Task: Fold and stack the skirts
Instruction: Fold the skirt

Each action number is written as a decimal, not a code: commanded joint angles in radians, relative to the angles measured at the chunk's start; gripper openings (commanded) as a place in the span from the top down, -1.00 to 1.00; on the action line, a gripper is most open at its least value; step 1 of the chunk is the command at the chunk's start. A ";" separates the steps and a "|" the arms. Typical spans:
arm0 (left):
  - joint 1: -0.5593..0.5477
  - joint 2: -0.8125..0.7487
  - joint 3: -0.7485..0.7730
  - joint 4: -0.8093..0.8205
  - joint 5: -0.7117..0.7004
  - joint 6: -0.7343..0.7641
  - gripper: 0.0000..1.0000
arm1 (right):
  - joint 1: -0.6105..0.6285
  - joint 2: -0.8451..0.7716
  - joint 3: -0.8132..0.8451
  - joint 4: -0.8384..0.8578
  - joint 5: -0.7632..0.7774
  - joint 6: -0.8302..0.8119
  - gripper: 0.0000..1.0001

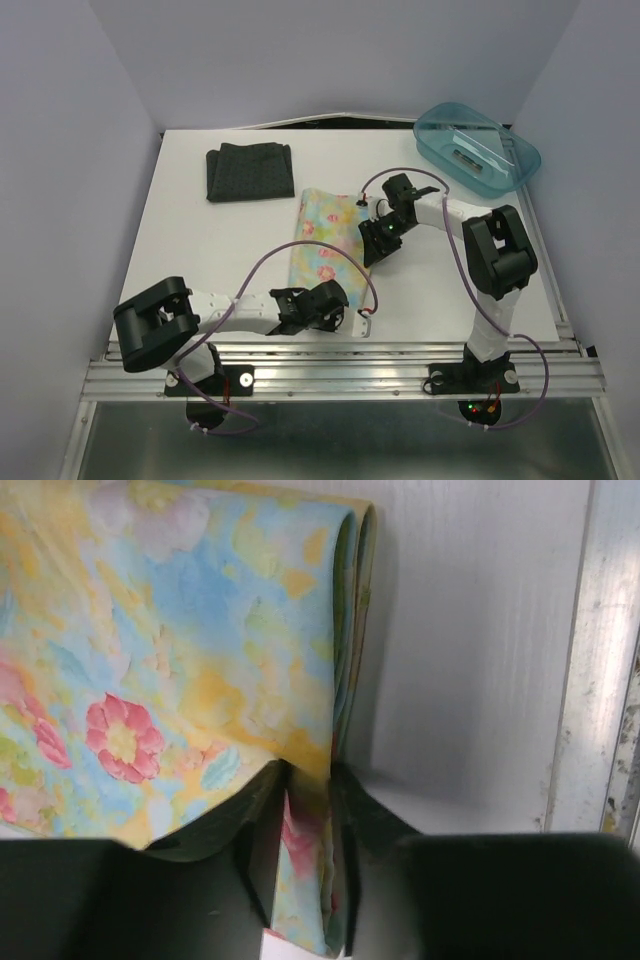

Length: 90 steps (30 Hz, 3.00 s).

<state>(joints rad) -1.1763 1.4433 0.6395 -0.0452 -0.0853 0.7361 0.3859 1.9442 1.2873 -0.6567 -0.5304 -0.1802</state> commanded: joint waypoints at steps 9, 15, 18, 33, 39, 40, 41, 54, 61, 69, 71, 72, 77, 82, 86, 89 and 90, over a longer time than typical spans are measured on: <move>0.014 -0.004 0.008 -0.094 0.119 0.034 1.00 | -0.001 0.044 -0.002 0.034 0.104 -0.047 -0.01; 0.014 -0.044 0.074 -0.249 0.197 -0.003 1.00 | -0.001 -0.024 0.148 0.000 0.101 -0.013 -0.15; 0.014 -0.053 0.081 -0.271 0.211 -0.012 1.00 | -0.010 -0.021 0.266 -0.050 0.087 -0.004 -0.18; 0.098 -0.014 0.235 -0.406 0.314 -0.003 1.00 | -0.019 0.030 0.209 -0.006 -0.081 0.067 -0.18; 0.113 0.023 0.258 -0.390 0.344 -0.009 1.00 | -0.019 0.073 0.121 0.035 -0.069 0.059 -0.15; 0.122 0.031 0.267 -0.406 0.354 -0.010 1.00 | -0.019 0.078 0.109 0.042 -0.050 0.058 -0.14; 0.124 0.032 0.276 -0.413 0.361 -0.009 1.00 | -0.019 0.078 0.100 0.048 -0.045 0.056 -0.14; 0.165 0.026 0.370 -0.490 0.401 -0.010 1.00 | -0.019 -0.023 0.076 0.088 -0.029 0.114 -0.04; 0.165 0.020 0.385 -0.518 0.410 -0.003 1.00 | -0.019 -0.116 0.101 0.098 -0.049 0.165 0.04; 0.165 0.012 0.423 -0.548 0.400 -0.020 1.00 | -0.019 -0.045 0.078 0.088 -0.144 0.173 0.36; 0.165 0.014 0.431 -0.556 0.404 -0.026 1.00 | -0.019 -0.039 0.046 0.089 -0.158 0.168 0.45; 0.165 0.012 0.439 -0.562 0.406 -0.029 1.00 | -0.019 -0.033 0.017 0.089 -0.158 0.163 0.50; 0.173 0.020 0.488 -0.597 0.410 -0.037 1.00 | -0.019 0.013 -0.048 0.109 -0.134 0.134 0.52; 0.188 0.032 0.575 -0.639 0.404 -0.032 1.00 | -0.019 0.045 -0.077 0.124 -0.096 0.107 0.56; 0.195 0.043 0.572 -0.644 0.403 -0.027 1.00 | -0.019 0.003 -0.056 0.118 -0.105 0.098 0.55; 0.202 0.049 0.581 -0.637 0.409 -0.029 1.00 | -0.019 -0.007 -0.040 0.083 -0.099 0.070 0.55; 0.208 0.052 0.604 -0.640 0.406 -0.029 1.00 | -0.019 -0.005 -0.048 0.075 -0.094 0.050 0.55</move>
<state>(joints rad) -0.9798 1.4948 1.1812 -0.6708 0.3023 0.7055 0.3614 1.9636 1.2293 -0.5694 -0.6754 -0.0570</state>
